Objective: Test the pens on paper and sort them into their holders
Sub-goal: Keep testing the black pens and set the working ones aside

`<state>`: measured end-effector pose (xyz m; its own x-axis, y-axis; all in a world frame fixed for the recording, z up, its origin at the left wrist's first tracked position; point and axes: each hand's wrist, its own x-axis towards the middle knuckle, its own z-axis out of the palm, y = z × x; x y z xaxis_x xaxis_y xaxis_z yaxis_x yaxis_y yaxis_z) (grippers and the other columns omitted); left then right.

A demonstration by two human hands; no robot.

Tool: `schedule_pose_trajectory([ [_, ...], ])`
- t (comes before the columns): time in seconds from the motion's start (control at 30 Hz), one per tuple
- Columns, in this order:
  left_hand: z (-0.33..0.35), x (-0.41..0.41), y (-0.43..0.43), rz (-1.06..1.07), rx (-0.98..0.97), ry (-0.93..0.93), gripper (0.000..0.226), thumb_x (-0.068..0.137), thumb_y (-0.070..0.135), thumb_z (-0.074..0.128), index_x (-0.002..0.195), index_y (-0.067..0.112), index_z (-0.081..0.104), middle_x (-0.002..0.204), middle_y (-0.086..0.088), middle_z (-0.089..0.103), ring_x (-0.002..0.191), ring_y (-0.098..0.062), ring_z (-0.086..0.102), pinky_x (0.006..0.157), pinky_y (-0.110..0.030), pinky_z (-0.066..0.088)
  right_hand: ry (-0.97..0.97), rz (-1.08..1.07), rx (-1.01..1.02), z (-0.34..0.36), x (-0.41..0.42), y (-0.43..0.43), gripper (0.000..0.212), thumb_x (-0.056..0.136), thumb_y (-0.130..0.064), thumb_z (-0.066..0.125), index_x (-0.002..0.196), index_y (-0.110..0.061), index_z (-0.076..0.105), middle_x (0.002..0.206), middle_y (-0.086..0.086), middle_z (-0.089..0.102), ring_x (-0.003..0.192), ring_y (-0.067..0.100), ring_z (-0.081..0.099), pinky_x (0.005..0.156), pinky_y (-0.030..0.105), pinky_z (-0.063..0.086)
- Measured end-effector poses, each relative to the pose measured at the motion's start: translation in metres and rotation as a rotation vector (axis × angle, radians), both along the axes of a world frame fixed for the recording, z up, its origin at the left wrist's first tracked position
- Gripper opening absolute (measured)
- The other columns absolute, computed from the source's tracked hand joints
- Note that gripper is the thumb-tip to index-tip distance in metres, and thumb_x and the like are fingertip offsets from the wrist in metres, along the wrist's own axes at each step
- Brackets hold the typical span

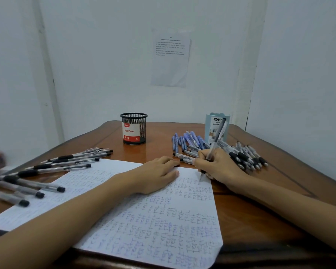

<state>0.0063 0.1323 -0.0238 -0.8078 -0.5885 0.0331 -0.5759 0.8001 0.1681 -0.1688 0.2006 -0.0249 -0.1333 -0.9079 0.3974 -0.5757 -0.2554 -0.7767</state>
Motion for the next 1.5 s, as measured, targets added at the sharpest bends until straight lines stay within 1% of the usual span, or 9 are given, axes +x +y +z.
schedule_pose_trajectory([
  [0.13,0.0,0.0,0.0,-0.001,0.004,0.004,0.051,0.101,0.04,0.023,0.148,0.02,0.022,0.151,0.002,0.025,0.135,-0.012,0.027,0.11,-0.026,0.021,0.013,-0.016,-0.041,0.003,0.002,0.003,0.039,0.089,-0.009,0.059,0.054,-0.011,0.044,0.047,-0.002,0.041,0.04,-0.002,0.044,0.048,0.007,0.037],
  [0.43,0.001,0.002,0.0,-0.016,0.017,0.01,0.051,0.101,0.04,0.024,0.148,0.021,0.021,0.151,0.004,0.024,0.136,-0.011,0.025,0.109,-0.025,0.02,-0.384,0.083,0.056,0.016,0.002,0.008,0.03,0.09,-0.031,0.054,0.069,-0.01,0.05,0.052,-0.002,0.039,0.032,0.003,0.03,0.031,0.011,0.024],
  [0.57,0.001,0.002,0.0,-0.017,0.023,0.006,0.051,0.101,0.04,0.023,0.148,0.021,0.021,0.151,0.005,0.023,0.136,-0.012,0.025,0.108,-0.024,0.02,-0.51,0.009,0.017,0.023,-0.006,0.01,0.011,0.095,-0.018,0.049,0.087,-0.013,0.054,0.061,0.002,0.05,0.031,0.002,0.034,0.03,0.012,0.024],
  [0.7,0.002,0.002,0.0,-0.016,0.02,0.002,0.051,0.101,0.04,0.023,0.148,0.021,0.02,0.151,0.004,0.024,0.135,-0.011,0.026,0.108,-0.023,0.02,-0.468,0.021,0.005,0.024,-0.004,0.011,0.022,0.093,-0.016,0.053,0.113,-0.02,0.045,0.063,0.003,0.05,0.037,-0.001,0.045,0.036,0.011,0.036],
  [0.97,0.0,0.001,-0.001,-0.012,0.017,0.001,0.052,0.101,0.041,0.023,0.149,0.022,0.02,0.151,0.005,0.024,0.135,-0.011,0.026,0.108,-0.024,0.02,-0.448,0.036,0.066,0.023,-0.003,0.011,0.035,0.098,-0.036,0.034,0.082,-0.011,0.051,0.048,-0.003,0.03,0.036,0.004,0.027,0.038,0.012,0.025],
  [1.1,0.0,0.002,-0.002,-0.013,0.016,0.003,0.052,0.101,0.041,0.023,0.149,0.022,0.02,0.151,0.005,0.024,0.135,-0.011,0.026,0.107,-0.023,0.02,-0.532,0.11,0.133,0.022,-0.003,0.009,0.035,0.099,-0.034,0.032,0.083,-0.009,0.052,0.045,-0.006,0.031,0.037,0.004,0.026,0.039,0.013,0.024],
  [1.2,0.0,0.001,-0.003,-0.012,0.013,0.003,0.051,0.101,0.041,0.023,0.149,0.022,0.02,0.151,0.005,0.024,0.135,-0.011,0.026,0.107,-0.023,0.021,-0.352,0.104,0.146,0.018,0.001,0.01,0.036,0.1,-0.03,0.03,0.09,-0.008,0.057,0.043,-0.005,0.033,0.034,0.003,0.029,0.037,0.011,0.027],
  [1.33,0.0,0.001,-0.003,-0.01,0.008,0.006,0.051,0.101,0.041,0.023,0.148,0.022,0.022,0.15,0.004,0.026,0.134,-0.011,0.028,0.106,-0.023,0.022,-0.32,-0.058,0.094,0.036,-0.013,0.008,0.019,0.098,-0.015,0.044,0.115,-0.011,0.051,0.057,0.0,0.046,0.032,0.001,0.033,0.032,0.013,0.026],
  [1.5,0.0,0.001,-0.002,-0.012,0.001,0.009,0.051,0.101,0.041,0.024,0.148,0.022,0.023,0.15,0.003,0.026,0.134,-0.011,0.028,0.106,-0.023,0.022,-0.217,-0.226,0.054,0.049,-0.051,0.01,0.037,0.095,-0.001,0.044,0.131,-0.012,0.042,0.083,0.006,0.065,0.039,0.005,0.039,0.032,0.015,0.03],
])
